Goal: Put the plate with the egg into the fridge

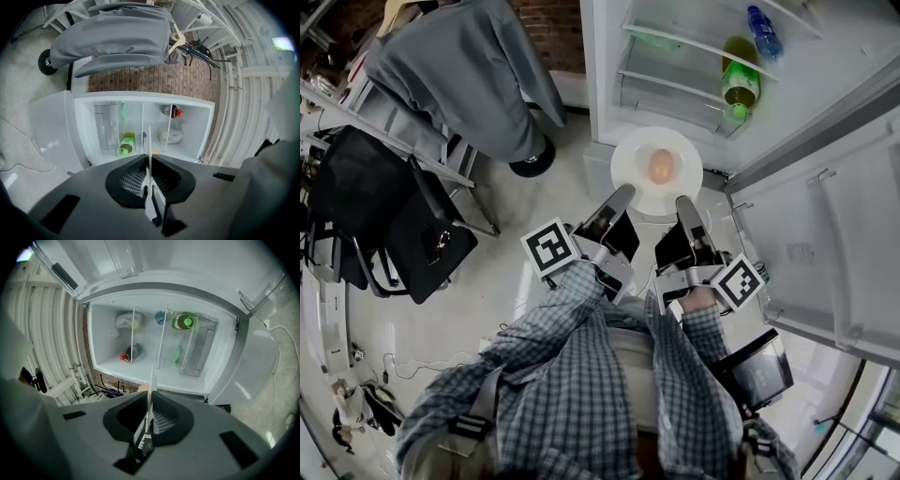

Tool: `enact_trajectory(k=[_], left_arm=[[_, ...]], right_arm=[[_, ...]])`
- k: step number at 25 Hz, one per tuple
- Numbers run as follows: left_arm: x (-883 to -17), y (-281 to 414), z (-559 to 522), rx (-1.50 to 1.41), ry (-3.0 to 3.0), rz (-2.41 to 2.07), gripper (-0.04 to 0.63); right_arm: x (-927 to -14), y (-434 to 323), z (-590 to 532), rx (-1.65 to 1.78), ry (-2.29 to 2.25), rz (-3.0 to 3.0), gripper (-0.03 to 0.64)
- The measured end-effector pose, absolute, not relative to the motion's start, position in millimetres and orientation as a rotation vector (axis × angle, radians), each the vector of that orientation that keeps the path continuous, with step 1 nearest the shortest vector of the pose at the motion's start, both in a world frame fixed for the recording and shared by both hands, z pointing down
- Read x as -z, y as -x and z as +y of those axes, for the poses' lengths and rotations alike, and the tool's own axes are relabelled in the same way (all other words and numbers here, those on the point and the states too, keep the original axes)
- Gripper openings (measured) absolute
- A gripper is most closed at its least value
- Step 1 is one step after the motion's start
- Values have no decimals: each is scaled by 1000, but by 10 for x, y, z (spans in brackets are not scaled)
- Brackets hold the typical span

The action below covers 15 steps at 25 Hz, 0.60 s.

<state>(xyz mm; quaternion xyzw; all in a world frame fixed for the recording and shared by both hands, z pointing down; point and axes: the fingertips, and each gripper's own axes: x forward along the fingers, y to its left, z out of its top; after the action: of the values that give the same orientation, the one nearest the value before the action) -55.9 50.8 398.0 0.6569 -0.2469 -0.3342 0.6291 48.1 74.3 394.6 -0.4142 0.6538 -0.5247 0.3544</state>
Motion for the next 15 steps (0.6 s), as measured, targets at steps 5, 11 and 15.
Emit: enact_trajectory(k=[5, 11, 15], left_arm=[[-3961, 551, 499, 758, -1511, -557, 35], [-3946, 546, 494, 761, -1520, -552, 35], [-3941, 550, 491, 762, -1517, -552, 35]], right_arm=[[-3936, -486, 745, 1344, 1101, 1672, 32], [-3931, -497, 745, 1329, 1105, 1676, 32], [-3923, -490, 745, 1330, 1107, 1665, 32]])
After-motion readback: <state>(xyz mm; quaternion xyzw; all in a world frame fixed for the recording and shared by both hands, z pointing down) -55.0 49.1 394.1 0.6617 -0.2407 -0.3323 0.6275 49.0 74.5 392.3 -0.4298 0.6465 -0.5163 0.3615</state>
